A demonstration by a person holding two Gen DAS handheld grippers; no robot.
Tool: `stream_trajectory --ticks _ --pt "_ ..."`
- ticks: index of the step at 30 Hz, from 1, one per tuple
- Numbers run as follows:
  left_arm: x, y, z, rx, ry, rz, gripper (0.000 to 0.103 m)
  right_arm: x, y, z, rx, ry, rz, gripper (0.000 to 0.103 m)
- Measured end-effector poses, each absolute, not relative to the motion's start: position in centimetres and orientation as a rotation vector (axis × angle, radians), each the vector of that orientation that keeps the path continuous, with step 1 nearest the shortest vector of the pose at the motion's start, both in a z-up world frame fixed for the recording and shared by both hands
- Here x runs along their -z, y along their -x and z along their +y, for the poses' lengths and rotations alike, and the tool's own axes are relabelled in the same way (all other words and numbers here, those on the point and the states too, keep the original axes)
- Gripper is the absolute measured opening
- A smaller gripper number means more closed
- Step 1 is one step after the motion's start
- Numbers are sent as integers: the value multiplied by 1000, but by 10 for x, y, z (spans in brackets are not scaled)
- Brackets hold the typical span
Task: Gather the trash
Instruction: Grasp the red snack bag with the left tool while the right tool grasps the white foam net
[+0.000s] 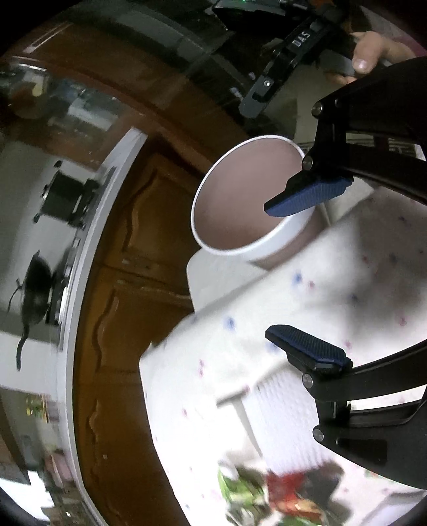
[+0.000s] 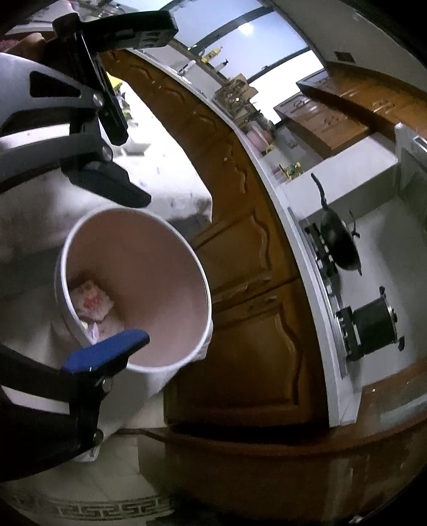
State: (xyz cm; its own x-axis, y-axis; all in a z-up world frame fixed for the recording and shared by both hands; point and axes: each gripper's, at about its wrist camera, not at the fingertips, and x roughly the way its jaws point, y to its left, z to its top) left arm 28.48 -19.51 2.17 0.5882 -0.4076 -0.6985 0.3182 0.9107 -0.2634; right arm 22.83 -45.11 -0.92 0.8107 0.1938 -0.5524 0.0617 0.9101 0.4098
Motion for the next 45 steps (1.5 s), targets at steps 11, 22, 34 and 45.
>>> stream_trajectory --ticks 11,22,34,45 --pt "-33 -250 -110 303 171 781 74 3 -222 -383 -197 -380 626 93" --pt "-26 -226 -27 150 240 758 77 7 -225 -321 -305 -326 661 93" --pt "-18 -229 23 111 250 778 77 15 -237 -275 -376 -299 691 93" --pt "0 -278 -7 155 63 870 77 36 -286 -241 -429 -264 762 91"
